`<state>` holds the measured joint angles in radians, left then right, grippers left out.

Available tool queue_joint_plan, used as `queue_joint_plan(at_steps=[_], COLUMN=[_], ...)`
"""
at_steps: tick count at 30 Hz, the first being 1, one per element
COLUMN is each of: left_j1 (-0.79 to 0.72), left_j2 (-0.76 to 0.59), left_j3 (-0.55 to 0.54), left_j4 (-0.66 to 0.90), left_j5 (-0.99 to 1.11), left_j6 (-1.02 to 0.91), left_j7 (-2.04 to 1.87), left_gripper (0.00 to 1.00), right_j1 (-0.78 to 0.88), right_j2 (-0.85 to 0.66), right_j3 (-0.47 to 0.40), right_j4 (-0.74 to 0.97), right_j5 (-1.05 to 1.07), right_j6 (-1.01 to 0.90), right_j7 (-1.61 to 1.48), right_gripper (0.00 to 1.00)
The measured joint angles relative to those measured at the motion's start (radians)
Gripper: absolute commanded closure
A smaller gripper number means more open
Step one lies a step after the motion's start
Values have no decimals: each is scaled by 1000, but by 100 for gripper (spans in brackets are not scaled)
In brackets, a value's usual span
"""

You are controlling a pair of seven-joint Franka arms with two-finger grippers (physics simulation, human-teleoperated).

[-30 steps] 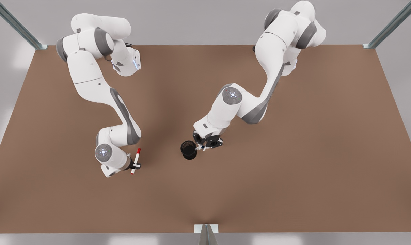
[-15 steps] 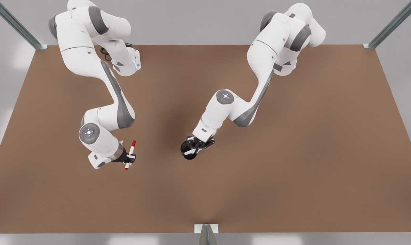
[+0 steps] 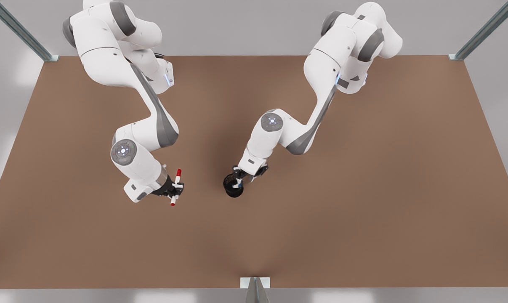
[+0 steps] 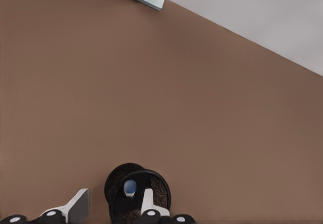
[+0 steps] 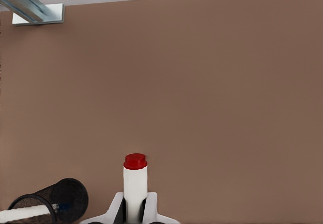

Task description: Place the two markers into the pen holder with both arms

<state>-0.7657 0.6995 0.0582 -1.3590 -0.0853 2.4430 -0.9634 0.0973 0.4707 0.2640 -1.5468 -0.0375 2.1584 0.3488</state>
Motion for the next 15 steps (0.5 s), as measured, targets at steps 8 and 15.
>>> queue_joint_plan(at_steps=[8, 15], left_j1=[516, 619], left_j2=[-342, -416], left_j3=[-35, -78], left_j4=[51, 52], left_j5=[33, 84], left_j6=[-536, -818], left_j7=[249, 451], left_gripper=[0, 0], right_j1=[14, 84], right_j2=[-2, 87], right_j3=[149, 204], right_j4=[11, -7], right_j5=[0, -72], right_j6=[69, 359], right_j7=[3, 3], right_gripper=[77, 77])
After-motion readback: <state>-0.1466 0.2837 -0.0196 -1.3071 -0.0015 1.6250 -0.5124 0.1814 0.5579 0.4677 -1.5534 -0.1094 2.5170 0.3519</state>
